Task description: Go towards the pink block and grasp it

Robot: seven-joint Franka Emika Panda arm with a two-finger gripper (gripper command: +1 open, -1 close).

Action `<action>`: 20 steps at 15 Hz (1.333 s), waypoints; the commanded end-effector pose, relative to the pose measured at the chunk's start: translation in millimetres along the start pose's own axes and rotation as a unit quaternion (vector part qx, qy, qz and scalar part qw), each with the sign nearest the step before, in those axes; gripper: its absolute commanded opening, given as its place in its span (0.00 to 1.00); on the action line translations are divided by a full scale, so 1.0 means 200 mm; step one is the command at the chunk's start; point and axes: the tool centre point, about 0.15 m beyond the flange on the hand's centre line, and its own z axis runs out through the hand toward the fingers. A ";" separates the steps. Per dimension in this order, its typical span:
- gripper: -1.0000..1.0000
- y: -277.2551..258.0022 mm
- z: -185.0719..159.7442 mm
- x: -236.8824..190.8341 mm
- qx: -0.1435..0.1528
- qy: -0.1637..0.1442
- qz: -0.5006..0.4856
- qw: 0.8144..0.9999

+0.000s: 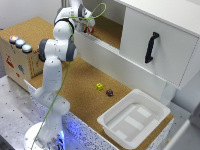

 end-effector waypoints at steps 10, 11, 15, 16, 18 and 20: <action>0.00 0.09 0.10 0.24 0.014 -0.060 0.016 0.998; 0.00 0.10 0.08 0.22 0.016 -0.057 0.019 0.998; 0.00 0.14 -0.11 0.07 0.011 -0.022 0.020 1.000; 0.00 0.16 -0.18 0.00 0.004 -0.007 0.024 1.000; 0.00 0.19 -0.26 -0.15 0.008 0.005 0.025 1.000; 0.00 0.21 -0.31 -0.30 0.011 0.010 0.025 1.000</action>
